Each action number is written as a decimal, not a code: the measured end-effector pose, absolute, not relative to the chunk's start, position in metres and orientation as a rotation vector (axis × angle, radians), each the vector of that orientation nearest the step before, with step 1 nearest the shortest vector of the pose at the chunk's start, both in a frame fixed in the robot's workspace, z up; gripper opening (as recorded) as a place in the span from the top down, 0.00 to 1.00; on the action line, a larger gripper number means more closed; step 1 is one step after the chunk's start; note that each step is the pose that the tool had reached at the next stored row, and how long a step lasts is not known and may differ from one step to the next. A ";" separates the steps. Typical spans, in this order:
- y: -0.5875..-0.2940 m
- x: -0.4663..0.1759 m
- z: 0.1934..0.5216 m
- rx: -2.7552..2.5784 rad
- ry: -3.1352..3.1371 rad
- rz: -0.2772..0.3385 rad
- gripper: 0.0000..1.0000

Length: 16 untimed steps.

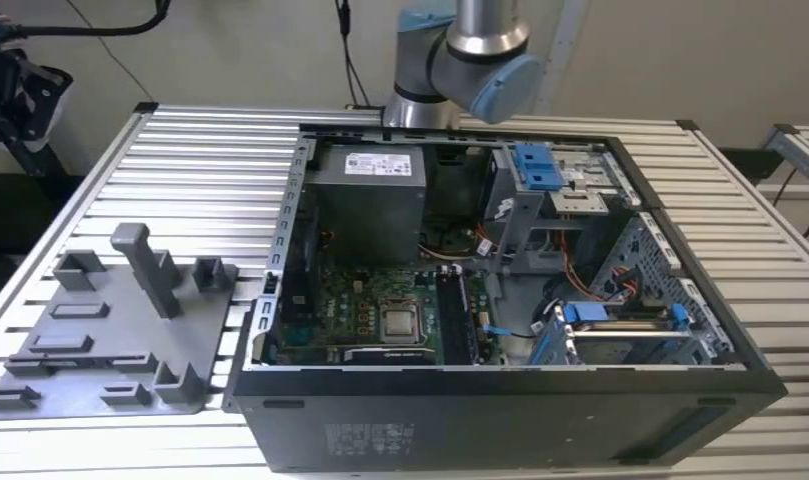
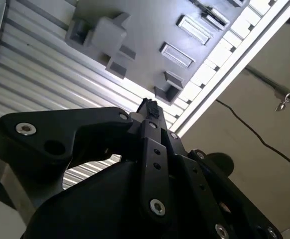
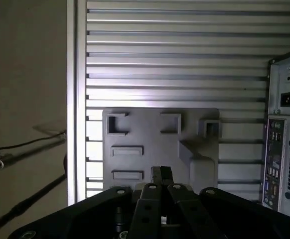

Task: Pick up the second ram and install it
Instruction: 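Reach for the second ram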

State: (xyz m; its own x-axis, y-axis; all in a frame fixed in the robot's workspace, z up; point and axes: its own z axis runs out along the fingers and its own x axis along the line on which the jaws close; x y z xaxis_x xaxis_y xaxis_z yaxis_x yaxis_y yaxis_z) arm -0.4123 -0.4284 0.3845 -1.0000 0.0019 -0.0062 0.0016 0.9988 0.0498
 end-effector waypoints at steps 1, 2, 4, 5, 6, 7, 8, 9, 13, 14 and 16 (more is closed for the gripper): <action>-0.431 -0.412 0.384 0.003 3.135 0.078 0.89; -0.433 -0.412 0.384 0.003 3.135 0.078 0.89; -0.439 -0.412 0.384 0.003 3.135 0.078 0.89; -0.441 -0.412 0.384 0.003 3.135 0.078 0.89; -0.444 -0.412 0.384 0.003 3.135 0.078 0.89; -0.446 -0.412 0.384 0.003 3.135 0.078 0.89; -0.449 -0.412 0.384 0.003 3.135 0.078 0.89; -0.451 -0.412 0.384 0.003 3.135 0.078 0.89; -0.460 -0.413 0.384 0.003 3.135 0.078 0.89; -0.462 -0.413 0.384 0.003 3.135 0.078 0.89; -0.465 -0.414 0.384 0.003 3.135 0.078 0.89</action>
State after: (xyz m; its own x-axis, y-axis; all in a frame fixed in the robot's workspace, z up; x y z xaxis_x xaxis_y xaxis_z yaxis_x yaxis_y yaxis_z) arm -0.4143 -0.4651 0.3836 -1.0000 0.0019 -0.0058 0.0016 0.9988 0.0498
